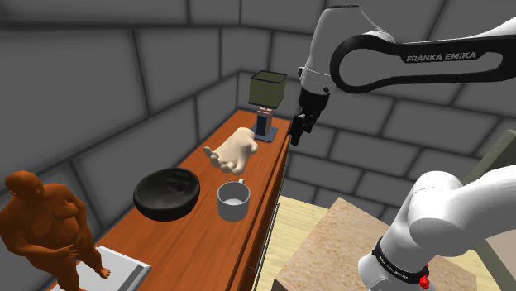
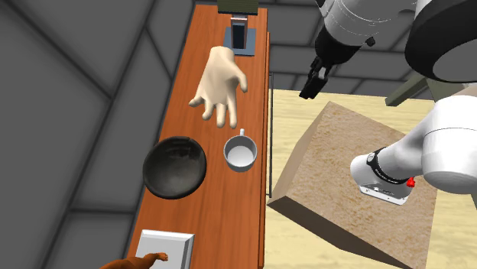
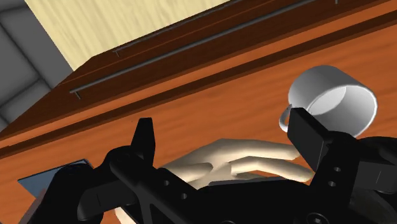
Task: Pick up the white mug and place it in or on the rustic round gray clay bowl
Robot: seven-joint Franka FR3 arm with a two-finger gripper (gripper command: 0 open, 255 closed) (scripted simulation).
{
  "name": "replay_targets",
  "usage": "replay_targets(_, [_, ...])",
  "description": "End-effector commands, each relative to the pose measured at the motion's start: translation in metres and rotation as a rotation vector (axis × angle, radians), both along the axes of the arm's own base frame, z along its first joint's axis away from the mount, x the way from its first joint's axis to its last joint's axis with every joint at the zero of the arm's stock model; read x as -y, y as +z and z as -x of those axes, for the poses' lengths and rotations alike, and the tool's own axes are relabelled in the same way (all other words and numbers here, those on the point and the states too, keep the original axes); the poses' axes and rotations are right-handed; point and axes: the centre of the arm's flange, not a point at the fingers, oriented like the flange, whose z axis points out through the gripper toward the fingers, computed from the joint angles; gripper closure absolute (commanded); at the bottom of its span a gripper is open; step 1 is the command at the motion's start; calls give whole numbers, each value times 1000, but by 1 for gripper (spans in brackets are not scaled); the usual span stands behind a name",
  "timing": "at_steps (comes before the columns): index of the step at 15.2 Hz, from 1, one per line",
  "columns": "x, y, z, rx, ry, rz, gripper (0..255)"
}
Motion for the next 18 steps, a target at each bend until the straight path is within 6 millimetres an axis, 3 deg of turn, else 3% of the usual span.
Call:
replay_targets(1, [-20,-14,-7,-3,0,-4,0])
replay_targets(18, [-202,-125,-72,-40,3,-30,0])
